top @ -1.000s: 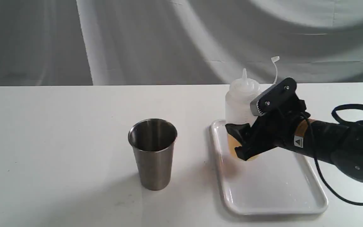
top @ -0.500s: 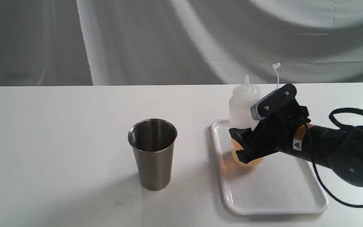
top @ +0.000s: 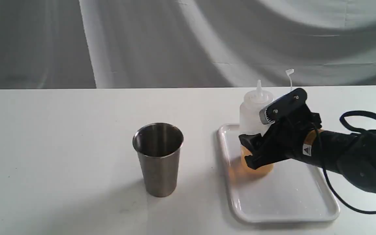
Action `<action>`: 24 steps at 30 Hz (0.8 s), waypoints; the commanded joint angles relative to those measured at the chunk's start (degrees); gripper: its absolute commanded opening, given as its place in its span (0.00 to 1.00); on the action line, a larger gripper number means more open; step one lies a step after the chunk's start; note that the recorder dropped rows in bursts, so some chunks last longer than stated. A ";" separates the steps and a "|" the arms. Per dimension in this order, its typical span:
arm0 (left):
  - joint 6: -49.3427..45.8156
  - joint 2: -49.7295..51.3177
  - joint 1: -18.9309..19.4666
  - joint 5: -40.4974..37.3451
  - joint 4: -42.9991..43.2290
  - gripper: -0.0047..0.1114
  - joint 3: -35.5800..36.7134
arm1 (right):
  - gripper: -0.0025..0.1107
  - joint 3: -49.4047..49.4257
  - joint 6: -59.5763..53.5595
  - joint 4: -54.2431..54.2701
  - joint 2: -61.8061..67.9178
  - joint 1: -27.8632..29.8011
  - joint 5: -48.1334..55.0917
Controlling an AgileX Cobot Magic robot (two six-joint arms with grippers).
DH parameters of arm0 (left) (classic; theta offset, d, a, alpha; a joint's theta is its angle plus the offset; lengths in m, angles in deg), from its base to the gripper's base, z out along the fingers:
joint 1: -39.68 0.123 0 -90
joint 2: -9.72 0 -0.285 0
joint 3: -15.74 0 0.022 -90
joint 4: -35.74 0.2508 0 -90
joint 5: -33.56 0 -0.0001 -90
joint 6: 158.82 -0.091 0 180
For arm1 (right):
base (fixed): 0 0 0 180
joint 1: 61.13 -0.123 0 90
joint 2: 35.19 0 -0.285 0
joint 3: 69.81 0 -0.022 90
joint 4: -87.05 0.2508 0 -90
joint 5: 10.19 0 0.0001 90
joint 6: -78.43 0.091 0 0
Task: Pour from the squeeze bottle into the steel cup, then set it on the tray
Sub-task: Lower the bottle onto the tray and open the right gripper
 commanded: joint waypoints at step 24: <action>0.13 0.09 -0.26 -0.07 -0.23 0.11 0.25 | 0.69 0.07 0.56 0.86 -3.24 0.16 5.25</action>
